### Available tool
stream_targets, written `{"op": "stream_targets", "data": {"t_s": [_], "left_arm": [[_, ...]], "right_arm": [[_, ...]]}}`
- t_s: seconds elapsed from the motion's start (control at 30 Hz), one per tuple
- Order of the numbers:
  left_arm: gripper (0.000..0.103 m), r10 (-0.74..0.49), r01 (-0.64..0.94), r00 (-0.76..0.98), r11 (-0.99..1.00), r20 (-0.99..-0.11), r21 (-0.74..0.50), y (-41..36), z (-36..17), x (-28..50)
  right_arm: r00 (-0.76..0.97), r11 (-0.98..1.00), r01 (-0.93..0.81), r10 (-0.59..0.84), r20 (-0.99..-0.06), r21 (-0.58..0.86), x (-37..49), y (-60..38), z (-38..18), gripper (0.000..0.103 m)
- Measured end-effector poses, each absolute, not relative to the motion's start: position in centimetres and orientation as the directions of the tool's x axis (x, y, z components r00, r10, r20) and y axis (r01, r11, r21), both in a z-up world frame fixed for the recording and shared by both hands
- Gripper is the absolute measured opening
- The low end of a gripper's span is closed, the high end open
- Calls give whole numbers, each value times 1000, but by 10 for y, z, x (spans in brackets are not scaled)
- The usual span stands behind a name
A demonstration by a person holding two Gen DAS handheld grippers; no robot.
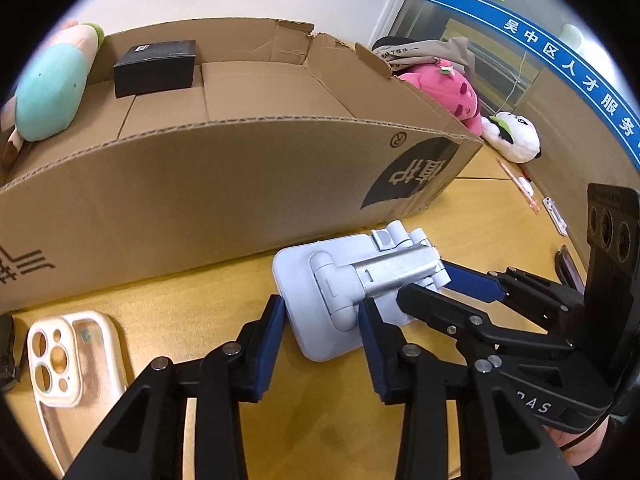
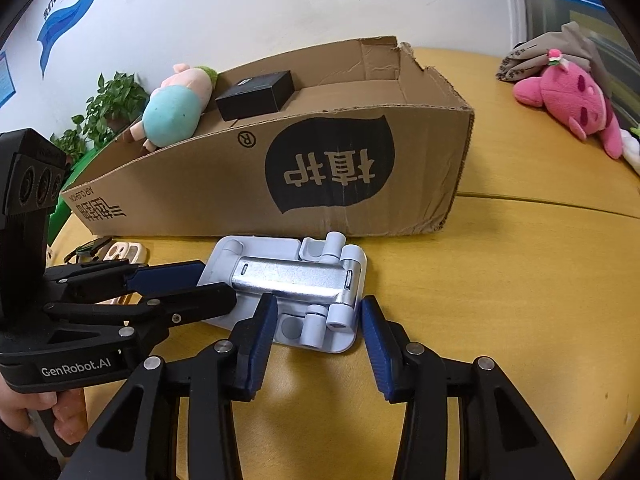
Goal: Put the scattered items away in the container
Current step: 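Close the left gripper on the white phone stand and lift it, then carry the white phone stand into the box and release it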
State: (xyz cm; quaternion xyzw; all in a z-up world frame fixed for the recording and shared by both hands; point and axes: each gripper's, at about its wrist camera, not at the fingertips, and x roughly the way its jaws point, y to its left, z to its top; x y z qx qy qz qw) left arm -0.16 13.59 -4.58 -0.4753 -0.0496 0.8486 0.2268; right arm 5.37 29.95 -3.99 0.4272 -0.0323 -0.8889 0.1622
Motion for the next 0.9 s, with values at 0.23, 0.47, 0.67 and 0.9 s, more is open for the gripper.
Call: {"op": "stream_targets", "data": {"t_s": [0.23, 0.47, 0.67, 0.9], "left_arm": [[36, 450, -344, -495, -887, -743, -309, 131, -21, 13], [35, 448, -346, -596, -892, -666, -290, 111, 25, 24], [35, 405, -314, -680, -914, -611, -256, 79, 58, 27], [35, 332, -248, -739, -943, -586, -221, 30, 79, 15]], "right_arm": [[-636, -952, 245, -299, -711, 181, 70, 299, -19, 46], [-714, -953, 268, -293, -636, 139, 80, 281, 27, 46], [-758, -941, 318, -325, -566, 114, 77, 249, 60, 46], [-755, -911, 391, -400, -519, 133, 55, 200, 80, 46]]}}
